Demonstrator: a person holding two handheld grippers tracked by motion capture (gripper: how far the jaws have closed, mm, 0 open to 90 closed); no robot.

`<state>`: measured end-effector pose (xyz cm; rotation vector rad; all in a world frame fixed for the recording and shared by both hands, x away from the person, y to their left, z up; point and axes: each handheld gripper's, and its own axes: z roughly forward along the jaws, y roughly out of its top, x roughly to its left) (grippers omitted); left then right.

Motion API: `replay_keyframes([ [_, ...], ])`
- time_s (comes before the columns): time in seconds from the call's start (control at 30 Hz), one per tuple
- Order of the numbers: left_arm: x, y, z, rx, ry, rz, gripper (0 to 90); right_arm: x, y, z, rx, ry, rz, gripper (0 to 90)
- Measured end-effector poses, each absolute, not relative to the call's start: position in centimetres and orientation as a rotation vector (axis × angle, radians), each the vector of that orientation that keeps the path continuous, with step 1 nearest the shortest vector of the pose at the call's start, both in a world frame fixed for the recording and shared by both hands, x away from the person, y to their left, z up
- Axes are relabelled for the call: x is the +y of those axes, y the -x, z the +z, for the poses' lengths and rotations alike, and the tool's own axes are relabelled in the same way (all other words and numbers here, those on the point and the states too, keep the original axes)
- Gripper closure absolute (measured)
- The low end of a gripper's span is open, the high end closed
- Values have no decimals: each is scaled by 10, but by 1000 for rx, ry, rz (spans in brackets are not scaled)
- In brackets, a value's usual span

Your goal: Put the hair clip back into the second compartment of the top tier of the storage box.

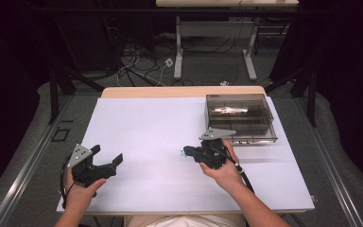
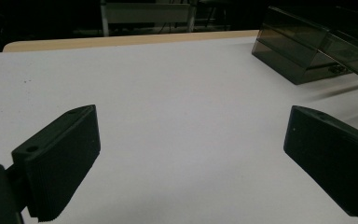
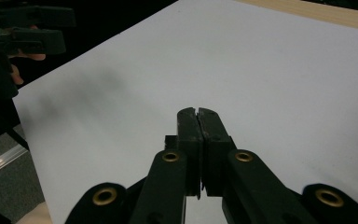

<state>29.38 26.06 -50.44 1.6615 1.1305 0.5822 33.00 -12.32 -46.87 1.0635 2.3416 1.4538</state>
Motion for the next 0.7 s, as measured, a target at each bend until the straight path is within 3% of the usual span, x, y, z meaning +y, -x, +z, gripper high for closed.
replay_keyframes([
  [0.7,262,-292,-505,1147,-1666,563,1,-169,-346,-454,2184,-1206,1474,892],
])
